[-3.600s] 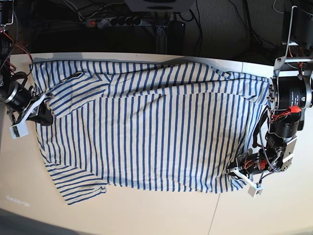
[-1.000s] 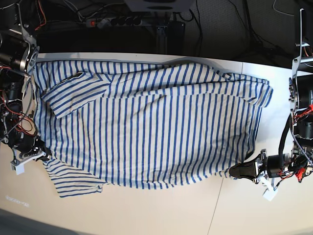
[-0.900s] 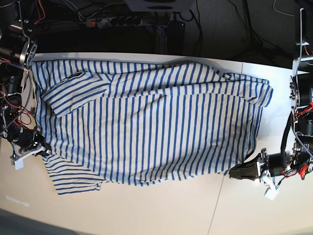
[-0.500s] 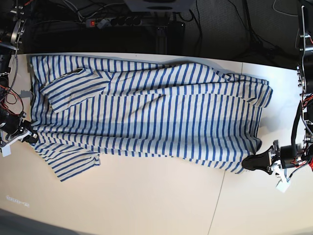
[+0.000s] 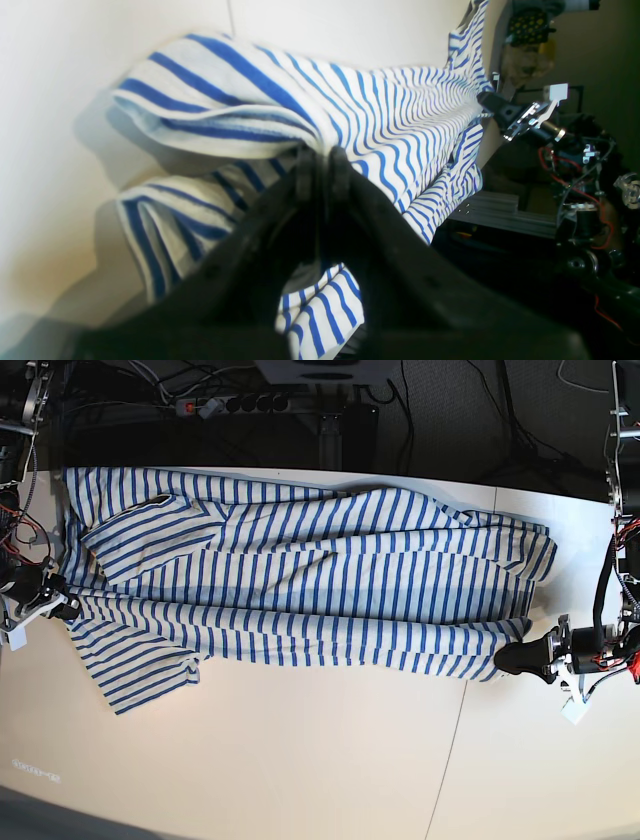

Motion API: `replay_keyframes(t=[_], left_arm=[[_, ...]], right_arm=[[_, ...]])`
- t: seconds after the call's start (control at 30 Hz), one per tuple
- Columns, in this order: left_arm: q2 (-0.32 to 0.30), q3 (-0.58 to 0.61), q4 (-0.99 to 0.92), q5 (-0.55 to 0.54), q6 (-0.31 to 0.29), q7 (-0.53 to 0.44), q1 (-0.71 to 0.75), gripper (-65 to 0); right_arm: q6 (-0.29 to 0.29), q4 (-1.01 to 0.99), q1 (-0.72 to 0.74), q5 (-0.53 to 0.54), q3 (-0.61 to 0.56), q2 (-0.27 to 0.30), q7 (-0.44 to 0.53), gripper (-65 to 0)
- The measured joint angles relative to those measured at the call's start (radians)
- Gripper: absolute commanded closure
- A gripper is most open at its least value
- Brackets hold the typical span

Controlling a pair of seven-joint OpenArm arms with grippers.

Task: Fold the T-shirt properly
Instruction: 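Release and regrasp the folded shirt edge with the right gripper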

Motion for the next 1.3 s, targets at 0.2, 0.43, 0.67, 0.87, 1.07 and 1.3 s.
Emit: replay_keyframes(t=[0.2, 0.43, 0.67, 0.87, 1.07, 1.3], left_arm=[[0.000, 0.000, 0.000, 0.000, 0.000, 0.000, -0.001, 0.0], [0.000, 0.000, 0.000, 0.002, 0.000, 0.000, -0.001, 0.0], [0.000, 0.000, 0.002, 0.002, 0.000, 0.000, -0.002, 0.0], [-0.001, 0.000, 0.002, 0.001, 0.000, 0.000, -0.001, 0.0], [0.000, 0.000, 0.003, 0.000, 0.000, 0.000, -0.002, 0.0], [0.000, 0.000, 0.003, 0.002, 0.000, 0.000, -0.001, 0.0]], right_arm=[[0.000, 0.000, 0.002, -0.087, 0.000, 0.003, 0.068, -37.7], [-0.001, -0.001, 0.092, -0.106, 0.003, 0.029, 0.108, -37.7], [-0.001, -0.066, 0.244, -0.164, 0.003, 0.005, 0.107, -37.7], [-0.001, -0.288, 0.329, -0.247, 0.003, -0.039, 0.236, -37.7], [-0.001, -0.520, 0.394, -0.298, 0.004, -0.100, 0.360, -37.7], [-0.001, -0.547, 0.410, -0.323, 0.008, -0.164, 0.393, -37.8]])
